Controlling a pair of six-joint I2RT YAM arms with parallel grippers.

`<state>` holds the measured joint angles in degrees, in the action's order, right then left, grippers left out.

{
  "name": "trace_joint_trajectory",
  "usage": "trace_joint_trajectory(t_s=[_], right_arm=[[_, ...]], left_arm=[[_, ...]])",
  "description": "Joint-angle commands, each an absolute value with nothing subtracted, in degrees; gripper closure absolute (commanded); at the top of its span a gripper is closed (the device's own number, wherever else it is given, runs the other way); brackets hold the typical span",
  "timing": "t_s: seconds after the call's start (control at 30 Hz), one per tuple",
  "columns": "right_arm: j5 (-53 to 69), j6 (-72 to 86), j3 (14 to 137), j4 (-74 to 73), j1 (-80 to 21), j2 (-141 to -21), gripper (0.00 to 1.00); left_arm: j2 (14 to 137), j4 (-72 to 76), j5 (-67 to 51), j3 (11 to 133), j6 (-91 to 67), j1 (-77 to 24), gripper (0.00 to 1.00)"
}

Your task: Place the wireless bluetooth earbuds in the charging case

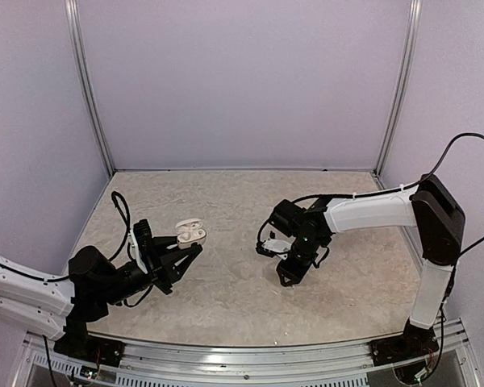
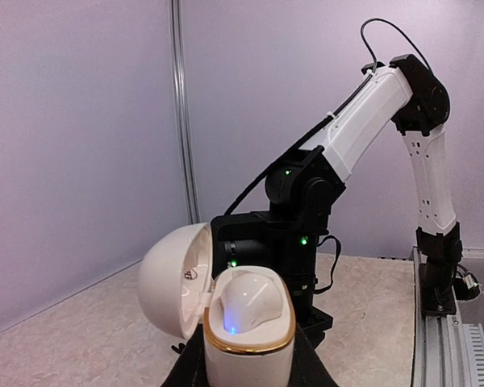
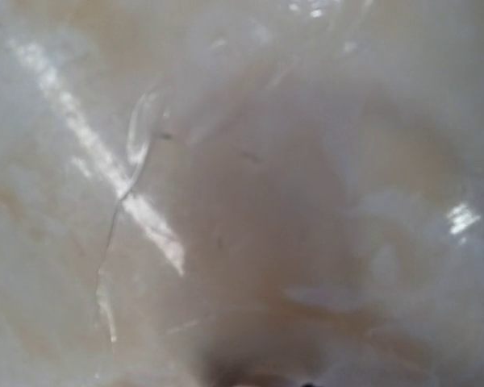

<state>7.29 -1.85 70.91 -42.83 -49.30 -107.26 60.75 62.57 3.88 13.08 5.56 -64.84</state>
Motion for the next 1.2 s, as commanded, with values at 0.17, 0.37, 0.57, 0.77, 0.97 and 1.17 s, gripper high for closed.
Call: trace_joint_trajectory(t_s=[0.17,0.37,0.57,0.77,0.97,1.17], right_arm=[[5.3,-2.8,72.8,-46.5,-50.7,-109.4,0.71],[5.1,-2.8,73.0,-46.4,-50.9,-109.2,0.75],[6.1,-2.3,72.7,-44.7,-50.9,-107.8,0.68],[6.1,-2.3,72.8,-44.5,-50.9,-108.8,0.66],[6.4,-2.5,73.3,-44.3,-50.9,-109.1,0.73],[6.5,-2.7,73.4,-44.0,-50.9,-108.6,0.79]], left_arm=[[60.6,65.0,4.0,12.5,6.1,-64.4,0.89],[60.5,65.0,4.0,12.4,6.1,-64.4,0.89],[60.2,64.5,4.1,12.4,6.0,-64.4,0.90],[59.5,64.0,4.3,12.4,5.9,-64.4,0.89],[59.3,63.7,4.3,12.3,5.7,-64.4,0.89],[59.3,63.7,4.4,12.2,5.8,-64.4,0.89]])
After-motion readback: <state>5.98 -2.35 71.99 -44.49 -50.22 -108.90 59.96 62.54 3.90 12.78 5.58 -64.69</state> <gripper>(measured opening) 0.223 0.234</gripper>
